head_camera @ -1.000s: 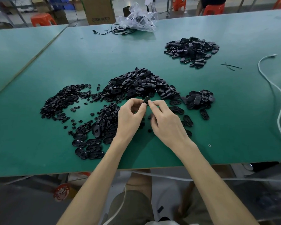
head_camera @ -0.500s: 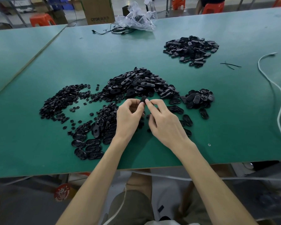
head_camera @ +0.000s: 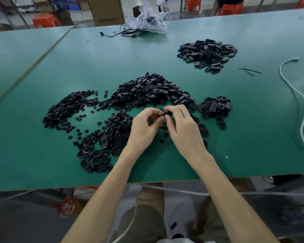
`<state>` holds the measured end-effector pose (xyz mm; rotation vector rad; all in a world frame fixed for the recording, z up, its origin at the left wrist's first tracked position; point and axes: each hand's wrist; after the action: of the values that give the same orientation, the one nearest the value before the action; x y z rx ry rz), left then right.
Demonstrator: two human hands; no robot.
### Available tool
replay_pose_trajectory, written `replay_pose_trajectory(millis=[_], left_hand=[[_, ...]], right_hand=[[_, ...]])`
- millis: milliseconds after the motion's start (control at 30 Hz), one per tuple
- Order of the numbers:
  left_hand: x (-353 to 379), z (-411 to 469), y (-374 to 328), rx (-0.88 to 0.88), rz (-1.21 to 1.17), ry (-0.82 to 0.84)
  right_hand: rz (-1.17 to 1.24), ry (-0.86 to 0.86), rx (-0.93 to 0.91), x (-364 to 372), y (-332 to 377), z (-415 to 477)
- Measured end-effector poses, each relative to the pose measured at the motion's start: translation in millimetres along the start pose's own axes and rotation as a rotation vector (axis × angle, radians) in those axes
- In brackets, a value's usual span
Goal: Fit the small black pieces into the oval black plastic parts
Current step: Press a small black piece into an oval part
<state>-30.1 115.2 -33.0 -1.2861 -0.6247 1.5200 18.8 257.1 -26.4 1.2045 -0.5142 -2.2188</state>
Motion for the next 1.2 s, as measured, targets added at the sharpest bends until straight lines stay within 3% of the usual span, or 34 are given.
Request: replay_pose_trajectory(millis=[500, 1200], left_hand=[[0.3, -0.3, 0.4, 0.005, 0.006, 0.002], [1.8, -2.1, -2.1, -0.005, 0.026, -0.01]], right_hand=[[0.133, -0.059, 0.013, 0.2, -3.5, 0.5], [0.113, -0.055, -0.001, -0.8, 0.6, -1.2]])
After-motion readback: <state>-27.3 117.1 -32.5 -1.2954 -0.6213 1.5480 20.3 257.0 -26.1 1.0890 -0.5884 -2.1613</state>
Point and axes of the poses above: each hand's wrist, its own z-axis towards the middle knuckle, its own x-axis out of the palm, y = z × x, and after that the axes turned 2 degrees about -y, right-handed
